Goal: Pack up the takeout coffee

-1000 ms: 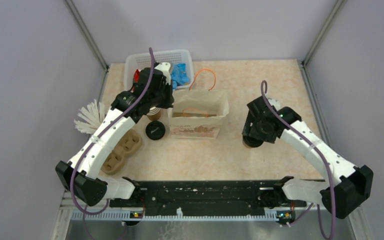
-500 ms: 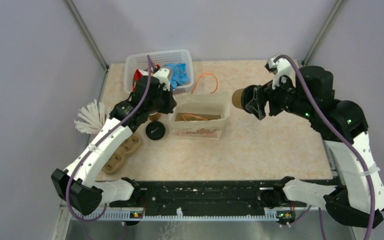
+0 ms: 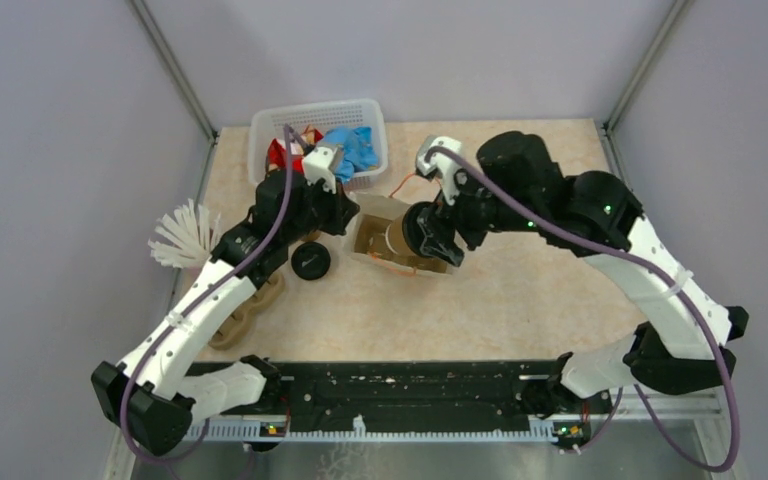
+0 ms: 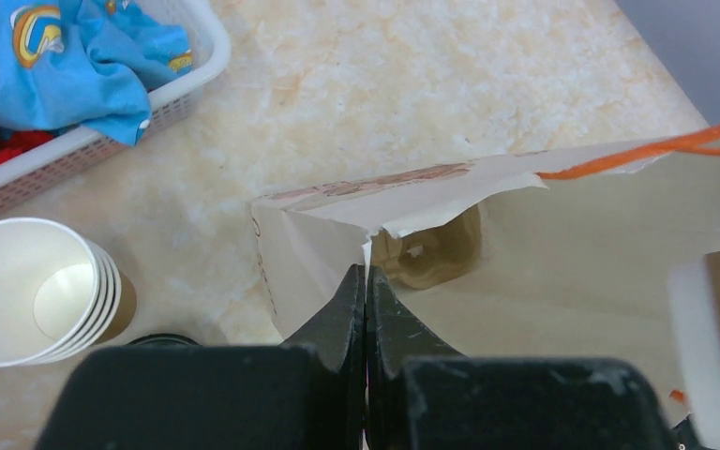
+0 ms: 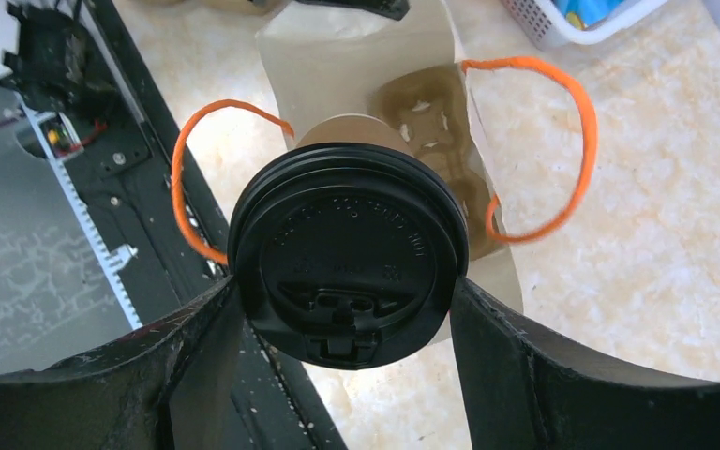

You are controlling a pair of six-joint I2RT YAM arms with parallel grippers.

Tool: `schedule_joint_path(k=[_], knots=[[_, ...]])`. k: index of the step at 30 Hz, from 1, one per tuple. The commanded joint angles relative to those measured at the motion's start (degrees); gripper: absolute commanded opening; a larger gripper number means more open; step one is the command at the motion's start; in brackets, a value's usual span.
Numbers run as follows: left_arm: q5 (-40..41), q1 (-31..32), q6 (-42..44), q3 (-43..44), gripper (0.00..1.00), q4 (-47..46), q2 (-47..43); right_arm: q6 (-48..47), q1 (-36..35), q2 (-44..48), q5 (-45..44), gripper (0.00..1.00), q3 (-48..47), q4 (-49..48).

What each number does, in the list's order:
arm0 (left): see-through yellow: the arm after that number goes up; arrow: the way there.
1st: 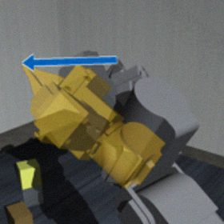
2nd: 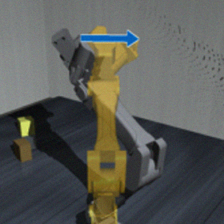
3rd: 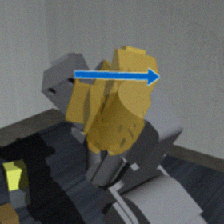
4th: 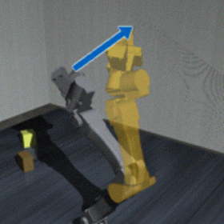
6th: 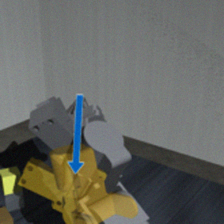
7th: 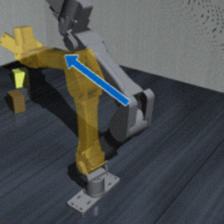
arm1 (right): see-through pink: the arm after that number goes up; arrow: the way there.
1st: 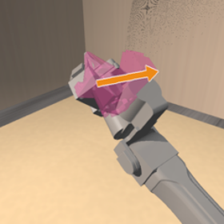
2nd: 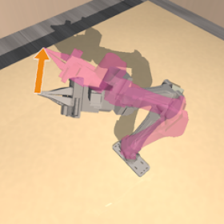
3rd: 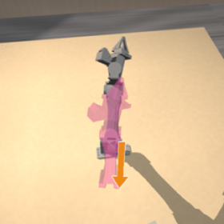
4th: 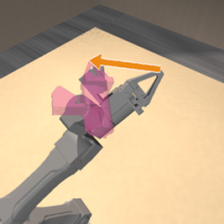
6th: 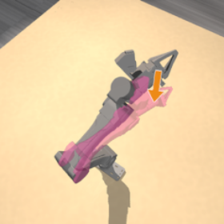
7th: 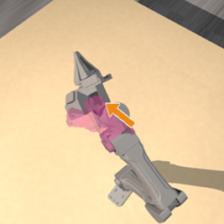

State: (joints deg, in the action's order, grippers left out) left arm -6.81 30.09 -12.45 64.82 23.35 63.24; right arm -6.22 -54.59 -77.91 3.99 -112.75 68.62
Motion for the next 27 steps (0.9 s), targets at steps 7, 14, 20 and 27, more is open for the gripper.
schedule_joint_path(k=[7, 14, 20, 27], knots=[[-3.76, 0.01, 7.96, -10.34, 0.0, -18.53, -9.19, -5.94, -12.34, -4.7, -21.27, 0.65, 3.86, -0.97], [-3.97, 0.06, 9.2, -12.91, 0.0, -22.22, -9.71, -6.9, -16.89, -6.76, -23.89, 0.64, 7.28, -5.34], [-3.79, -0.02, 8.66, -16.7, 0.0, -27.35, -11.01, -7.17, -19.76, -10.4, -30.64, 0.64, 9.55, -6.91], [-4.87, 0.01, 9.15, -16.04, 0.0, -25.6, -10.3, -5.11, -19.82, -12.36, -34.8, 0.64, 12.87, -8.04]])
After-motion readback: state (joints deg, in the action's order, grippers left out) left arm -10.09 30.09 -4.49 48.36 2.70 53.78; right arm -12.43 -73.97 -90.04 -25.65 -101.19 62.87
